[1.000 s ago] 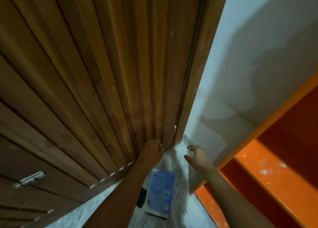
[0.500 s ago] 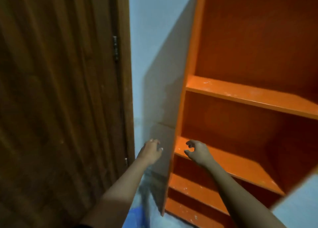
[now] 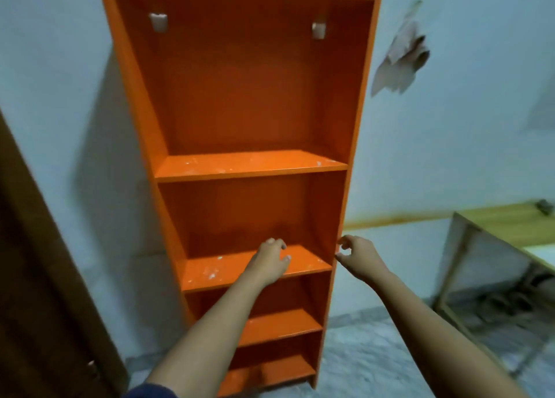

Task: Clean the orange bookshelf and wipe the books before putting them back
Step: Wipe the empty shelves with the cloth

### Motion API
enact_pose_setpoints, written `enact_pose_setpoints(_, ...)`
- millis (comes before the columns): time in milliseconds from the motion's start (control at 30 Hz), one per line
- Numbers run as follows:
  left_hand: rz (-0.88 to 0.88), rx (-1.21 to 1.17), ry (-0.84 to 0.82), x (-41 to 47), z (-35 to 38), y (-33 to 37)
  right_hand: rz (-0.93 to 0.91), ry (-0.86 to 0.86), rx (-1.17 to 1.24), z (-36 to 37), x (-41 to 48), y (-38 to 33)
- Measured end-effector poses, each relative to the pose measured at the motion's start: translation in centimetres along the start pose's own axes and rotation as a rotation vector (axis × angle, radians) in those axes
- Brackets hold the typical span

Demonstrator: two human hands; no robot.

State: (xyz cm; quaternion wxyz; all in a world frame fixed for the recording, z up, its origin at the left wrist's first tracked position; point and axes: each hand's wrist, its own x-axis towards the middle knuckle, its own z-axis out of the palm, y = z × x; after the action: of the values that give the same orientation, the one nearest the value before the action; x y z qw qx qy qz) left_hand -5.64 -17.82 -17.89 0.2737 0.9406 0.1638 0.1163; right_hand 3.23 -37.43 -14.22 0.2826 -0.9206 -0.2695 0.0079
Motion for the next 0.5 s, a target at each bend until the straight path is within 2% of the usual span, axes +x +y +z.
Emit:
enact_pose_setpoints(267, 0.219, 0.028, -0.115, 6.3, 7.1, 12.4, 0.213, 0.125, 0.013, -6.9, -0.4, 11.8)
enact_pose_setpoints(500, 0.267, 0.009, -0.141, 15.2, 13.6, 21.5, 0.282, 0.122, 0.008, -12.2, 5.4, 22.5)
